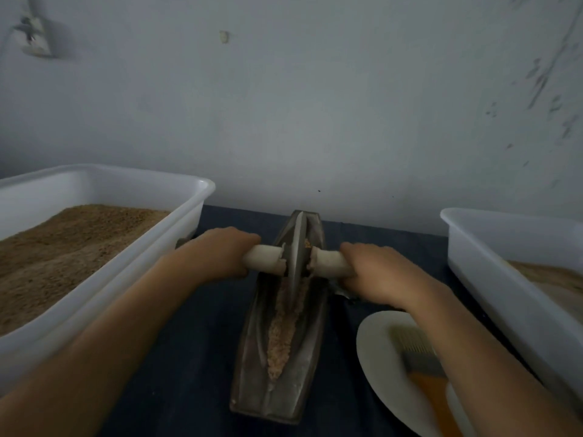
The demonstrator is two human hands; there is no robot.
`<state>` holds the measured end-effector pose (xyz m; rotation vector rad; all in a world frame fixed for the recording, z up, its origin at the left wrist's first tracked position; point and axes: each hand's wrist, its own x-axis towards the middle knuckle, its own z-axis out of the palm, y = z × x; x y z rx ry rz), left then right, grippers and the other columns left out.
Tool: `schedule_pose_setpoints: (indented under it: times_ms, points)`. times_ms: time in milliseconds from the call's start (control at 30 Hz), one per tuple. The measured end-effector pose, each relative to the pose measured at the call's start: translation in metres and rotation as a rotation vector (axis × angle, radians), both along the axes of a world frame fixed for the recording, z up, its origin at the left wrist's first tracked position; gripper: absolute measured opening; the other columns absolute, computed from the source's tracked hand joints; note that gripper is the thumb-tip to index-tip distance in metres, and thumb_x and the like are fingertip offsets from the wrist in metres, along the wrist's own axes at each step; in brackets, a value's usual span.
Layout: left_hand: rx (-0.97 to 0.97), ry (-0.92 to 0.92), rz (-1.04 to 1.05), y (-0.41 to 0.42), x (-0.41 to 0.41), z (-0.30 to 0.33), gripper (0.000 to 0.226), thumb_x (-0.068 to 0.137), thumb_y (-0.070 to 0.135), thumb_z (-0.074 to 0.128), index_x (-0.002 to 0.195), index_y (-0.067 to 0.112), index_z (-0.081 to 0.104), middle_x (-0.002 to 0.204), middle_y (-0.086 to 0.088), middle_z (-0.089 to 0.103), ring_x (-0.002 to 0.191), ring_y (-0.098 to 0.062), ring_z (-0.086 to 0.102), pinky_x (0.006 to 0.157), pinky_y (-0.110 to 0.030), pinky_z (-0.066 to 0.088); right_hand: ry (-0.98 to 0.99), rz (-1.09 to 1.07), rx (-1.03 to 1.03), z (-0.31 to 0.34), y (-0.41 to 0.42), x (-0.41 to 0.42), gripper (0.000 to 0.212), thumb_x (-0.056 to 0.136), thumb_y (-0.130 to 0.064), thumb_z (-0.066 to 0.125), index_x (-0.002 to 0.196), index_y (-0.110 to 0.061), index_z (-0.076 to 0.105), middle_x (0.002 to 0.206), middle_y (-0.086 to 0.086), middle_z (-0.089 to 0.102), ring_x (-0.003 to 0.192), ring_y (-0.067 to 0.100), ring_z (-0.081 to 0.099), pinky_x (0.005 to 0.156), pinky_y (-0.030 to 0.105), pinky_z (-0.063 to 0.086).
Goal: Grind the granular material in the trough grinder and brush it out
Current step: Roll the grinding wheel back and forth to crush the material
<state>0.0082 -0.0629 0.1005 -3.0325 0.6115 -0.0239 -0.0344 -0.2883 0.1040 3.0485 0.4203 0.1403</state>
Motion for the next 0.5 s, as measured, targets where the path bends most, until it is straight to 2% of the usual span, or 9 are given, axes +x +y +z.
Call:
schedule_pose_setpoints:
  times_ms: [67,133,233,367,433,500]
  points:
    - [-0.002,-0.153,-0.001,-0.002,0.004,-0.007,0.029,0.088,0.025,0.057,0.114,0.020,0.044,0.117,-0.001,0.057,0.108,-0.020,0.055,0.090,-0.033,0.040,-0.183,-0.003,-0.019,-0.012,-0.003,0.009,0.018,0.091,-0.028,0.051,0.104,-0.017,0.045,0.108,0.003,0.056,0.097,0.023,0.052,0.068,0.031,0.024]
    - [-0.007,-0.272,0.002,-0.004,0.005,-0.012,0.028,0.089,0.025,0.055,0.113,0.020,0.042,0.117,-0.001,0.055,0.109,-0.021,0.052,0.093,-0.034,0.037,-0.277,-0.010,-0.033,-0.020,-0.004,0.014,0.020,0.090,-0.027,0.050,0.107,-0.017,0.045,0.107,0.002,0.055,0.098,0.023,0.050,0.067,0.031,0.021]
    - [-0.007,-0.283,0.001,-0.004,0.005,-0.013,0.029,0.089,0.026,0.056,0.113,0.020,0.042,0.118,0.000,0.054,0.110,-0.020,0.052,0.093,-0.034,0.036,-0.293,-0.001,-0.031,-0.022,-0.005,0.014,0.019,0.091,-0.027,0.050,0.107,-0.017,0.045,0.106,0.002,0.055,0.096,0.023,0.051,0.067,0.031,0.020]
    - [0.035,-0.096,-0.001,-0.001,-0.002,-0.002,0.032,0.088,0.025,0.059,0.117,0.019,0.047,0.120,-0.002,0.057,0.110,-0.019,0.054,0.092,-0.032,0.041,-0.092,0.015,-0.018,-0.008,-0.003,0.002,0.015,0.090,-0.026,0.051,0.097,-0.019,0.039,0.105,0.003,0.056,0.093,0.022,0.052,0.066,0.029,0.023]
    - [0.060,0.031,0.006,-0.001,-0.008,0.006,0.038,0.086,0.024,0.063,0.121,0.021,0.050,0.122,-0.001,0.057,0.112,-0.018,0.054,0.093,-0.030,0.042,0.071,0.009,-0.008,0.002,0.000,-0.008,0.016,0.090,-0.026,0.053,0.098,-0.019,0.042,0.098,0.001,0.054,0.087,0.019,0.051,0.059,0.028,0.028]
    - [0.106,0.163,-0.002,0.001,-0.016,0.013,0.042,0.084,0.024,0.066,0.124,0.021,0.051,0.123,0.000,0.057,0.112,-0.016,0.054,0.095,-0.030,0.042,0.236,0.018,0.011,0.013,0.003,-0.019,0.017,0.090,-0.027,0.056,0.100,-0.017,0.046,0.090,-0.003,0.048,0.081,0.013,0.048,0.053,0.020,0.031]
